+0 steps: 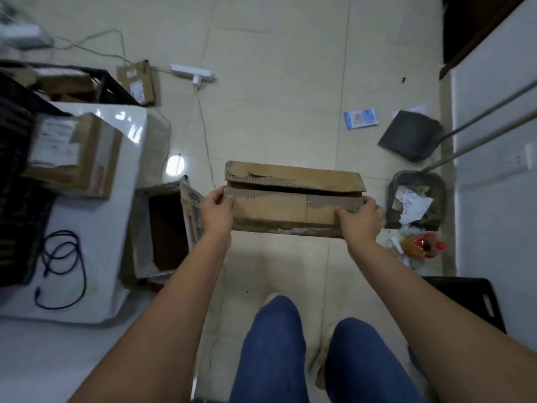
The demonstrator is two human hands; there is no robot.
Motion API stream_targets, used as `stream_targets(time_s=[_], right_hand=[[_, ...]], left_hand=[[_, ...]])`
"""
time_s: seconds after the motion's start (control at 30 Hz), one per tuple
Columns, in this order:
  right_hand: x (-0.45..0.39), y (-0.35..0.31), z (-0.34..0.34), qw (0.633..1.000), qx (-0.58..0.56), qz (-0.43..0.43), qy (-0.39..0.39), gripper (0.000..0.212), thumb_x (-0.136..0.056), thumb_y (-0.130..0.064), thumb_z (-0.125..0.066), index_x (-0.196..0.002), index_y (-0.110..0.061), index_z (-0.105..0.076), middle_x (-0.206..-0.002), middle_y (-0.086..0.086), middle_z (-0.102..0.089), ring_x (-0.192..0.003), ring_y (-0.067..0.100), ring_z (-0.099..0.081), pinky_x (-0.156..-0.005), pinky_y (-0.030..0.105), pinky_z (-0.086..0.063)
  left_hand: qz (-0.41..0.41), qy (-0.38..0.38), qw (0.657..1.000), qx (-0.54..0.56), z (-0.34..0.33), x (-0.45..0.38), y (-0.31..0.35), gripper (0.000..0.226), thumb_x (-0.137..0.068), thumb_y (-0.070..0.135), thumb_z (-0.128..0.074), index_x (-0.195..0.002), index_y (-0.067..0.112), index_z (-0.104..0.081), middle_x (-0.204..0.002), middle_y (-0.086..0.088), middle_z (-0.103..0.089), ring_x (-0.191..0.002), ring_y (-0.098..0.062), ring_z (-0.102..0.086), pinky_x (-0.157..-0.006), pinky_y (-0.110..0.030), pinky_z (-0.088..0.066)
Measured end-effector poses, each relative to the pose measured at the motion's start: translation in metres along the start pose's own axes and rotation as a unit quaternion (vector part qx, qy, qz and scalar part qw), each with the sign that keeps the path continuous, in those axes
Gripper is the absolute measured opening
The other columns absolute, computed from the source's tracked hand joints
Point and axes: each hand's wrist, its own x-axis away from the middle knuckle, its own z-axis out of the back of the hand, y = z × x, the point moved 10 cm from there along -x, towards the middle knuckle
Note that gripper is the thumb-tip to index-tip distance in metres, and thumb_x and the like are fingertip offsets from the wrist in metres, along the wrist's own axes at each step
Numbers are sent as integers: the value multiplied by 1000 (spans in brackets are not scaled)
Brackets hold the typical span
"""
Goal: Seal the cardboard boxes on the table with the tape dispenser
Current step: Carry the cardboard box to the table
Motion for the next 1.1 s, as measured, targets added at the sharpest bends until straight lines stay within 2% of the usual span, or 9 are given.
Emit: stream_targets(time_s=[0.13,0.3,0.43,0.5,0.63,0.73,0.8,0.97,1.1], right_hand=[[41,-82,51,1000,-5,27,-1,68,-83,-29,-73,-140,-8,-41,-140,19,-39,-128,38,-34,-107,43,-30],[65,-172,93,997,-44,67,7,68,-82,-29,-75,-139,-9,-43,-136,18,-40,-126,37,-37,-107,49,-35],[60,-236,106,994,-67,91,8,68,-83,-29,-74,-140,-10,-43,-137,18,-40,-126,38,-35,-107,49,-35],[49,-272,109,991,-75,111,6,68,-82,-30,-74,-139,-10,-43,-137,18,-40,-126,39,-36,-106,49,-35],[13,-344,109,988,-74,132,-7,65,-83,-31,-73,-138,-9,-46,-135,18,-41,-126,38,-36,-108,49,-34],[-25,-399,104,985,-79,151,-31,64,-83,-32,-72,-138,-10,-45,-135,18,-40,-125,38,-36,-108,49,-35],[-48,-431,105,984,-73,159,-39,65,-83,-32,-73,-138,-10,-45,-135,18,-40,-125,38,-36,-108,47,-34],[-104,-517,100,980,-80,173,-50,67,-82,-30,-73,-139,-9,-45,-135,19,-40,-126,38,-35,-107,48,-35],[-135,-574,81,980,-61,179,-58,68,-83,-31,-73,-140,-7,-44,-136,20,-42,-128,38,-34,-108,48,-34]], left_hand=[[-11,12,1000,22,46,30,86,28,-100,19,-55,-126,22,-64,-115,3,-64,-106,-15,-59,-89,-33,-53],[-62,33,996,55,83,49,185,26,-98,19,-57,-123,20,-66,-107,7,-66,-100,-11,-60,-73,-23,-47],[-99,62,991,62,100,45,249,28,-97,21,-58,-124,20,-65,-113,5,-67,-103,-12,-60,-78,-24,-47],[-106,66,990,71,100,37,278,28,-98,22,-58,-125,20,-65,-115,5,-66,-103,-10,-60,-78,-24,-48],[-105,80,988,81,92,6,332,33,-98,21,-59,-131,16,-62,-124,2,-64,-114,-17,-58,-102,-37,-48],[-114,85,986,89,75,-23,380,33,-99,22,-59,-131,15,-62,-125,-1,-64,-116,-21,-58,-105,-42,-47],[-116,95,985,90,65,-40,408,33,-99,21,-59,-131,15,-62,-126,-2,-64,-117,-22,-58,-105,-44,-47],[-121,126,980,99,42,-84,475,35,-99,21,-58,-133,13,-60,-126,-2,-63,-115,-21,-57,-100,-39,-48],[-112,149,974,132,37,-125,508,29,-99,21,-59,-127,15,-62,-118,2,-64,-106,-16,-57,-85,-27,-47]])
